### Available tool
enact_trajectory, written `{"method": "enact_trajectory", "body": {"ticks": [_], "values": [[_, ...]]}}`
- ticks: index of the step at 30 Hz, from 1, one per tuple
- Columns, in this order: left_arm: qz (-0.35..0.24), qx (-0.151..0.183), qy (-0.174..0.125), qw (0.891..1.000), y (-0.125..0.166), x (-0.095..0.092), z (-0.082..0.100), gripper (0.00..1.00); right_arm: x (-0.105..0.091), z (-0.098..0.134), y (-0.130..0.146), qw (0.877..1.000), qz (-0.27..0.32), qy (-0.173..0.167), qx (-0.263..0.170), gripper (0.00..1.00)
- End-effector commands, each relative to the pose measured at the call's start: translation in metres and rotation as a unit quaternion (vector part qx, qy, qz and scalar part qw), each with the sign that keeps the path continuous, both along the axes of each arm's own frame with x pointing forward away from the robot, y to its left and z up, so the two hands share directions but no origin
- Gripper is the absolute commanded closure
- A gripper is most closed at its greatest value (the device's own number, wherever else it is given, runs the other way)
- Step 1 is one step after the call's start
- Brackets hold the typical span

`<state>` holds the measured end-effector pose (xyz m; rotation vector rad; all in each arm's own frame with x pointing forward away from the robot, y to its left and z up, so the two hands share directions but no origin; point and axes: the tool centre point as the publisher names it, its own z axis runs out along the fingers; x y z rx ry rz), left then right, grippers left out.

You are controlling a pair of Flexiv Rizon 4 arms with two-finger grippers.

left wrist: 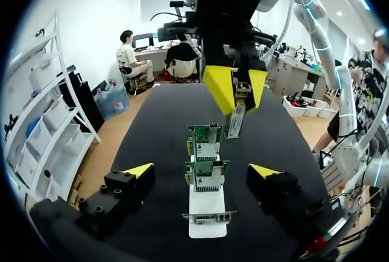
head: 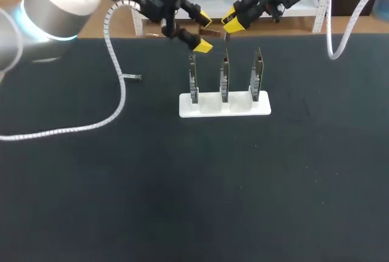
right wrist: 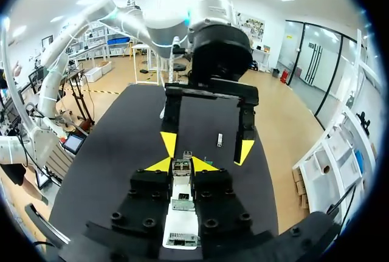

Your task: Pick up the optical module with the left hand, and insert it into the network port with the right hand.

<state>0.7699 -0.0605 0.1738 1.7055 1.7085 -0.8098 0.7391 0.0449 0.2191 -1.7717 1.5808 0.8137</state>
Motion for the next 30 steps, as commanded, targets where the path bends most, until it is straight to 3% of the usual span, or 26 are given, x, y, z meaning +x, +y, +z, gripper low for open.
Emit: {"method": "enact_trajectory", "body": {"ticks": [1, 24, 30], "values": [[0.001, -0.013, 0.005, 1.000, 0.012, 0.001, -0.012, 0.00, 0.000, 0.000, 0.000, 1.000, 0.000, 0.000, 0.001, 1.00], [0.002, -0.017, -0.003, 1.000, 0.016, 0.004, -0.011, 0.00, -0.002, -0.001, 0.000, 1.000, 0.001, -0.001, 0.002, 1.00], [0.002, -0.017, -0.003, 1.000, 0.016, 0.004, -0.011, 0.00, -0.010, -0.010, -0.003, 1.000, -0.011, 0.020, -0.009, 1.00]]}}
